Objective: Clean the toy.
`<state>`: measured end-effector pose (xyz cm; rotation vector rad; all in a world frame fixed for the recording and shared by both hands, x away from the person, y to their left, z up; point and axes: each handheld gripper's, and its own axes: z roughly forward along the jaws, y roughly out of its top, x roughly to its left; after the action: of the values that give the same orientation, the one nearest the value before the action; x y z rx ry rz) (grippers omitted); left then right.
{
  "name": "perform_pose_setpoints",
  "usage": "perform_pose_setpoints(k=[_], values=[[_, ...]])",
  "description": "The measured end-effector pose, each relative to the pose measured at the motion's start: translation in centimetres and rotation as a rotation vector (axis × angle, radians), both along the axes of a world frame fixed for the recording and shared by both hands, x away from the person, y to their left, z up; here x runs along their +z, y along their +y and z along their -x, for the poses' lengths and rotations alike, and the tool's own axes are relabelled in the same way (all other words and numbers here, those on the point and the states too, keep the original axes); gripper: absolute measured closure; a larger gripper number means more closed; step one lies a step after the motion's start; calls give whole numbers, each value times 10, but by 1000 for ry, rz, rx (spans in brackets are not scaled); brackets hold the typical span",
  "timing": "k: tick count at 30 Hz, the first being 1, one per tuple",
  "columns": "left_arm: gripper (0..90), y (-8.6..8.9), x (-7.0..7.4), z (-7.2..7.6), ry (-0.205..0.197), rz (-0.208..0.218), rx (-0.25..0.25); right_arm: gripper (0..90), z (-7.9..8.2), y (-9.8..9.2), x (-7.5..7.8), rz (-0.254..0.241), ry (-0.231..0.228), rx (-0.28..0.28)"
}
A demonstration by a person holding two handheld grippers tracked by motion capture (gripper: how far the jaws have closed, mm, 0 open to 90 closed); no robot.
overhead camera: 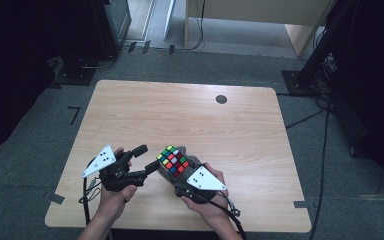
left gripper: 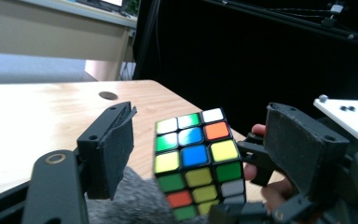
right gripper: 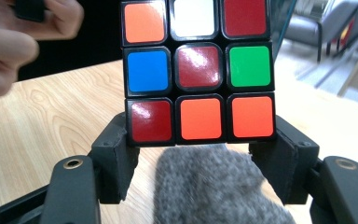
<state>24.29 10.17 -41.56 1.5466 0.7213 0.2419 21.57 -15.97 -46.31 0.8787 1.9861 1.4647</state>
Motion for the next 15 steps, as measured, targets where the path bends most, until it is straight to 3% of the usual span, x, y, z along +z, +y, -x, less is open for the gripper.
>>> perform_pose_setpoints(k=[3,8,15], values=[[239,-1,-3,0,-61,-113,5,347,-6,-9,5,-16,62,-6],[242,-17,-11,10,-204,-322,-4,347,-10,-20,18,-59,140,8],[241,-34,-23,18,-293,-461,-6,346,-6,-21,37,-78,221,61]])
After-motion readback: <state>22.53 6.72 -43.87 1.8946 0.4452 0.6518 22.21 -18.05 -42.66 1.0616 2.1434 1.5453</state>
